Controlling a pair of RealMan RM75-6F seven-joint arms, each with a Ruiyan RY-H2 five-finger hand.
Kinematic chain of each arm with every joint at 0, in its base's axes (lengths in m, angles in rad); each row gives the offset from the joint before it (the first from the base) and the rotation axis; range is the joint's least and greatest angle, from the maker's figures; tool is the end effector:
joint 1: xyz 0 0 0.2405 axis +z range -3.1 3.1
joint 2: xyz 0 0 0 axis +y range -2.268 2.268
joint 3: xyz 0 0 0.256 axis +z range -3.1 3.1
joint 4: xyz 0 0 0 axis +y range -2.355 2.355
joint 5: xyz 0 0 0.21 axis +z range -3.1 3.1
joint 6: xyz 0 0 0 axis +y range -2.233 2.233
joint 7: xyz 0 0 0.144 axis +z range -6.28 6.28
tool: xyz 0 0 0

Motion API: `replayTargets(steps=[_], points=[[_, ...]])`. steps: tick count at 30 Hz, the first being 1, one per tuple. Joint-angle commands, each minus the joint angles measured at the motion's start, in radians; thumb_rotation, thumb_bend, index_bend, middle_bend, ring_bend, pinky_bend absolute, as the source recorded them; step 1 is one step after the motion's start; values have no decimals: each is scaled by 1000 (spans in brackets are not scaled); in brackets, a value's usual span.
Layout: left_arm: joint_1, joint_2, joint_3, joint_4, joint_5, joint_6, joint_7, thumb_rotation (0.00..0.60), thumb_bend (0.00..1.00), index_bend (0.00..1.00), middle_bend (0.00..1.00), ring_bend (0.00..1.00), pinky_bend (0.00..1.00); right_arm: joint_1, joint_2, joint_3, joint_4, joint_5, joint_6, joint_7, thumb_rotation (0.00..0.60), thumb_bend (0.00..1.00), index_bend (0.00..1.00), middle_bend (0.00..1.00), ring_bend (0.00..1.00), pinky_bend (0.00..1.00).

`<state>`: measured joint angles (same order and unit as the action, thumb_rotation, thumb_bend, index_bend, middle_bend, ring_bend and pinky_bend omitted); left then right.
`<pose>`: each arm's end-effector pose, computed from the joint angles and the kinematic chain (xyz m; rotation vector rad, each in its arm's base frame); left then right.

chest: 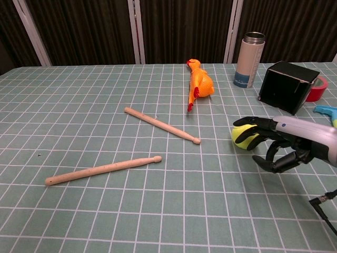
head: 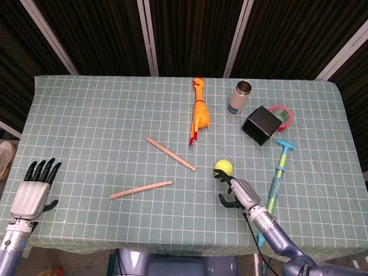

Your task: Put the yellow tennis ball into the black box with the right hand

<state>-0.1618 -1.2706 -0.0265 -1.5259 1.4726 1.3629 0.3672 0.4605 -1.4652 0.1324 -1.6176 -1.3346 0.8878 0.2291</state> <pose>-0.3095 0.1990 0.0989 -1.5942 -0.7236 -0.6405 -0.2001 -0.2639 -0.0145 1.6744 -1.6436 1.1120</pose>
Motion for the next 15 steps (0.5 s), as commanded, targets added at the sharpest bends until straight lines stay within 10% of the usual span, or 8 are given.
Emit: replayTargets(steps=[1,15], points=[[-2,-4,-2,1,-7,-4,8,600,114,0,0,0,37,7,5,-1,23,-9,1,2,600,548,74,215,242,441],[-11,-7,-7,3,-29,-13,13,600,115,0,0,0,37,34,-12,10,83,18,-20,53,600,548,74,215,242,441]])
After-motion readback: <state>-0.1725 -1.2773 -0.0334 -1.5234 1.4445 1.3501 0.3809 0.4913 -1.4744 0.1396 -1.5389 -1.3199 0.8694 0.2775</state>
